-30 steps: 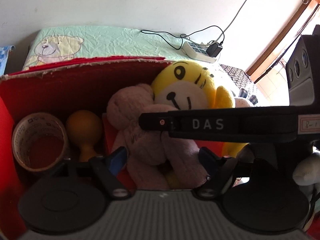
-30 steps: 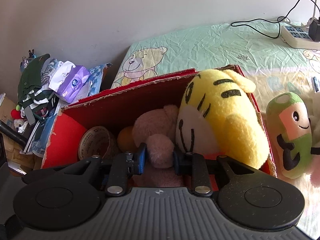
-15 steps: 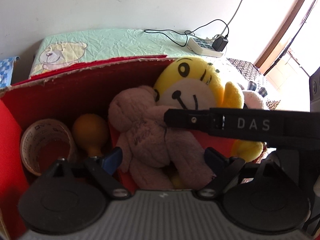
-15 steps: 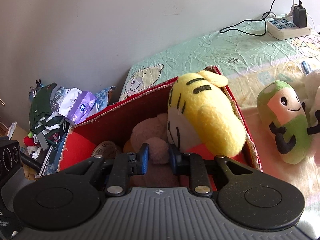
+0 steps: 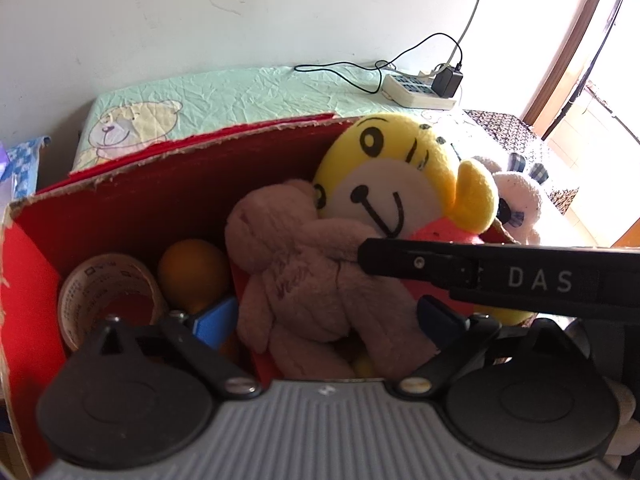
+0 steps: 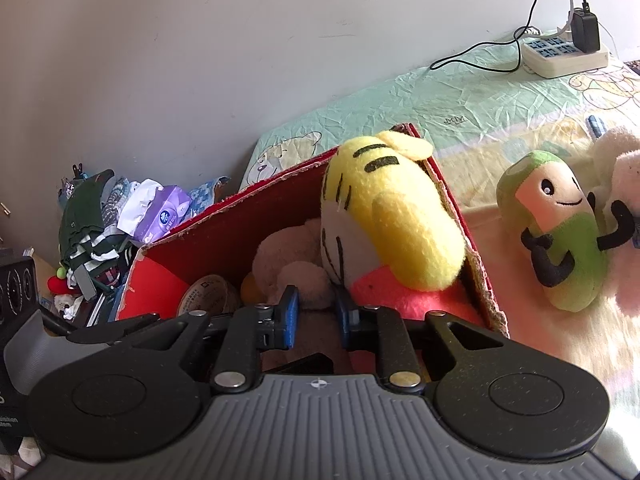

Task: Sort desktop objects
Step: 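Lower the pink bear into the red box beside the tiger and release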

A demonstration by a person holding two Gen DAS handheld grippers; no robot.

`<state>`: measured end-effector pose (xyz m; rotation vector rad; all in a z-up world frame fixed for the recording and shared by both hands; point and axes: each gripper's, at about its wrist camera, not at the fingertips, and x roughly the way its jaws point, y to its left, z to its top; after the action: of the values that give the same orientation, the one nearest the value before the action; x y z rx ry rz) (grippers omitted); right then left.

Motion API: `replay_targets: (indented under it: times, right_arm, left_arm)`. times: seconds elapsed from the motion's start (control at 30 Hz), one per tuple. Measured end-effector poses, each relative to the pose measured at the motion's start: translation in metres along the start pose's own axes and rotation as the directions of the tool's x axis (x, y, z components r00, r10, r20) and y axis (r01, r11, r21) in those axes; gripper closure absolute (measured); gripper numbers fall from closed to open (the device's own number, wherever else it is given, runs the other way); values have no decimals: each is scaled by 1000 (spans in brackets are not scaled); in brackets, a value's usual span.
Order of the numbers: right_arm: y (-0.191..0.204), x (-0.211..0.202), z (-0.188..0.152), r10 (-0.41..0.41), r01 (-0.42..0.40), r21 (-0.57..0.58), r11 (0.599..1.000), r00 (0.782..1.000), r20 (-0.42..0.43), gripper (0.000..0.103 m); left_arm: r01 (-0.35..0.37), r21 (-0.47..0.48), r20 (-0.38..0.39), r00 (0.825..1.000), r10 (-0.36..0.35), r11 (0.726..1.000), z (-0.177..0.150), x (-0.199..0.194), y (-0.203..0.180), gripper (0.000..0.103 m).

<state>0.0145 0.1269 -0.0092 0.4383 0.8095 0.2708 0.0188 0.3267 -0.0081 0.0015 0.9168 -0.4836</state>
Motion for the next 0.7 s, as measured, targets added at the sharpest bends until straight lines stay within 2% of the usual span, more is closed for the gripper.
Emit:
replay_targets:
  times: [0.4,0.7]
  right_arm:
    - [0,-2,-6,-18,18,-4,1000,1000,7,86]
    - [-2,-4,-13,-11,12,-27,1000,999,48,87]
  left_arm:
    - [-48,21,22,999,47,999,-1,-1,-4,4]
    - [-72,16,28,997,71,997,-2,-2,-5,4]
